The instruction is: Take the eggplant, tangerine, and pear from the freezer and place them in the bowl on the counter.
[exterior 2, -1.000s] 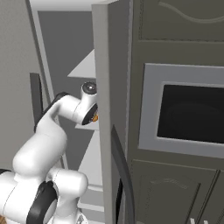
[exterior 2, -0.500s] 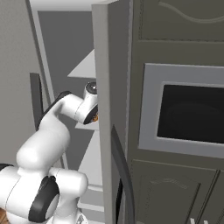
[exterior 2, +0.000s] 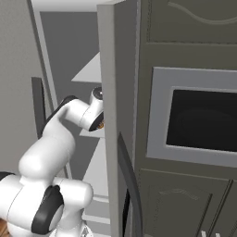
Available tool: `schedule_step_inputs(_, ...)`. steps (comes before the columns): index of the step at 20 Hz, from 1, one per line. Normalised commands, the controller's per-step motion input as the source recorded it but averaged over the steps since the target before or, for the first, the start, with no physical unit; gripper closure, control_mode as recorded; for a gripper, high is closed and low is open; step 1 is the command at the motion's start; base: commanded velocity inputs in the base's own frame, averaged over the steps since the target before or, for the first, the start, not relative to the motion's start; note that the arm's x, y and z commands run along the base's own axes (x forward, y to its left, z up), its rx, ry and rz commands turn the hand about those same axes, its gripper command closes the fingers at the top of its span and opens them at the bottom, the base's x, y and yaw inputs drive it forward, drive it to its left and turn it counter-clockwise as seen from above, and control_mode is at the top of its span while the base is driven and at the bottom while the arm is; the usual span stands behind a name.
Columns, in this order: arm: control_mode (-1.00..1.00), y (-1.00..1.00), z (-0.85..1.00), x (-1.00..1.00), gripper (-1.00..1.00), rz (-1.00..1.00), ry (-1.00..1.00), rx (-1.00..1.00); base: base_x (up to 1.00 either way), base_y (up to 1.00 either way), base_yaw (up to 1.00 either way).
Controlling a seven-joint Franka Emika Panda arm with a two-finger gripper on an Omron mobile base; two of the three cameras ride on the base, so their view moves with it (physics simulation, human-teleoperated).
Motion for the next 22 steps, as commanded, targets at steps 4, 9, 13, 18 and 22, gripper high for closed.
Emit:
schedule_step_inputs(4,-1.0,0.03,-0.02,0.06,-1.0,0.08,0.0,-0.02,0.0,0.0,0.0)
schedule_step_inputs(9,-1.0,0.0,-0.01,0.26,-1.0,0.1,0.0,0.0,0.0,0.0,0.0)
schedule_step_inputs(13,-1.0,0.02,-0.1,0.09,-1.0,0.08,0.0,-0.03,0.0,0.0,0.0)
schedule_step_inputs(18,-1.0,0.0,-0.17,0.17,-1.0,0.07,0.0,-0.02,0.0,0.0,0.0)
schedule_step_inputs(22,-1.0,0.0,-0.21,0.08,-1.0,0.03,0.0,-0.03,0.0,0.0,0.0)
